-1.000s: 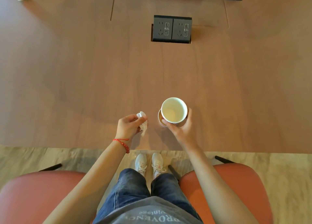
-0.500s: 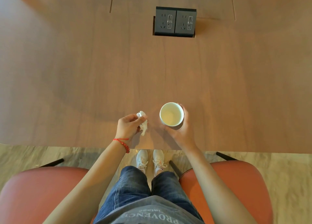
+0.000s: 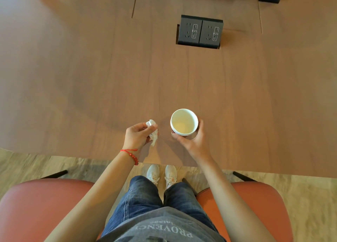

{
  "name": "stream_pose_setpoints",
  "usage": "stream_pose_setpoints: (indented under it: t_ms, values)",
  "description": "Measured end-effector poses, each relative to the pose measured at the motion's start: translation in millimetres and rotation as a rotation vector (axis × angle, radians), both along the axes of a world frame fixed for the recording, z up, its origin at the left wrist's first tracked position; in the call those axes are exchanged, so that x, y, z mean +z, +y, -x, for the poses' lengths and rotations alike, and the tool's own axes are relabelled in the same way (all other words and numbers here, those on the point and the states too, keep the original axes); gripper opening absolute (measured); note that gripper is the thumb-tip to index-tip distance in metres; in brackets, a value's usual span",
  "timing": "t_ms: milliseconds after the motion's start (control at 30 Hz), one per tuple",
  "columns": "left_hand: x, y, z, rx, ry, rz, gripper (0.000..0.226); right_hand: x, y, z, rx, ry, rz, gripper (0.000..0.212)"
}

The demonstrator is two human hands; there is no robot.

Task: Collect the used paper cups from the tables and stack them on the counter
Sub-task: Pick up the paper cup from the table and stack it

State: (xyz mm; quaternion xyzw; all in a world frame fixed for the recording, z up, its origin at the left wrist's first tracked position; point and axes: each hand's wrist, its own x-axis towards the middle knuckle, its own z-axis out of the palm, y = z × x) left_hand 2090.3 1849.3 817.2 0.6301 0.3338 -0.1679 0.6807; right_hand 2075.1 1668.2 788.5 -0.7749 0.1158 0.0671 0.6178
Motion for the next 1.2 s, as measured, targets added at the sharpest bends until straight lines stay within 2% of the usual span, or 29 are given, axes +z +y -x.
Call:
stream_pose_setpoints:
  t_ms: [333,733,900,1033,1200]
  values:
    - [17,63,12,0.197,-0.058,-0.013,0.011,26,56,-27,0.188,-0.063,-0.036,0.066]
    - [29,84,73,0.72,-0.053,-0.05,0.023,45,114,-64,0.782,0.009,-0.191,0.061]
    - [32,79,114,0.931,-0.057,-0.059,0.017,44,139,-57,0.996,0.035,-0.15,0.063]
    - [32,77,157,1.093,-0.051,-0.059,0.029,38,165,-35,1.176,0.041,-0.109,0.062]
    - [37,77,211,1.308,-0.088,-0.049,0.011,38,199,6,1.364,0.036,-0.08,0.061]
